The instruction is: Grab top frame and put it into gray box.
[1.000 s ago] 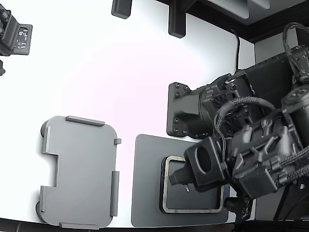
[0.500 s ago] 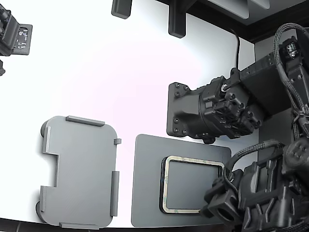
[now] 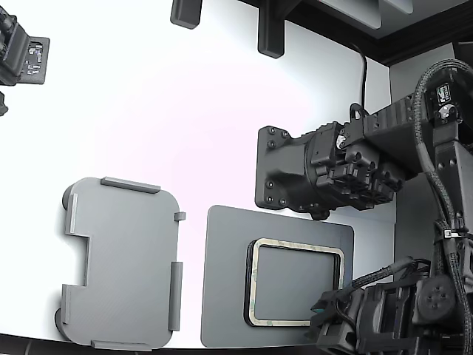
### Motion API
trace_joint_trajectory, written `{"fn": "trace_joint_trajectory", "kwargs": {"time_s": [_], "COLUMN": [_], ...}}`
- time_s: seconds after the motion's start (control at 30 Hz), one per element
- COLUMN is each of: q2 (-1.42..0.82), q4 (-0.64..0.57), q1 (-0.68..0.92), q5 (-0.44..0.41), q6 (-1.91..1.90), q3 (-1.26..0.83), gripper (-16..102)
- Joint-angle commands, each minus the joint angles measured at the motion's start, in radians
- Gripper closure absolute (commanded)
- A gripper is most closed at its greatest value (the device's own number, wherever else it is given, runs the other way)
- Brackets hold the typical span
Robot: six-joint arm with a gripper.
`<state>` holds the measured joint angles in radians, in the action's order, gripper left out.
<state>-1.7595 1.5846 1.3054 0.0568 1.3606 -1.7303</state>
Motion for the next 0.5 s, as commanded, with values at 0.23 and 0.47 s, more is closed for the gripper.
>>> {"fn": "trace_joint_trajectory", "kwargs": {"time_s": [0.23, 0.47], "q2": [0.058, 0.110], "q4": [-0.008, -0.037], "q1": [0.081, 0.132], "q5": [-0.031, -0.012], "q6": [0.003, 0.009], "q3": [0.044, 0.052], "gripper": [-14, -14]}}
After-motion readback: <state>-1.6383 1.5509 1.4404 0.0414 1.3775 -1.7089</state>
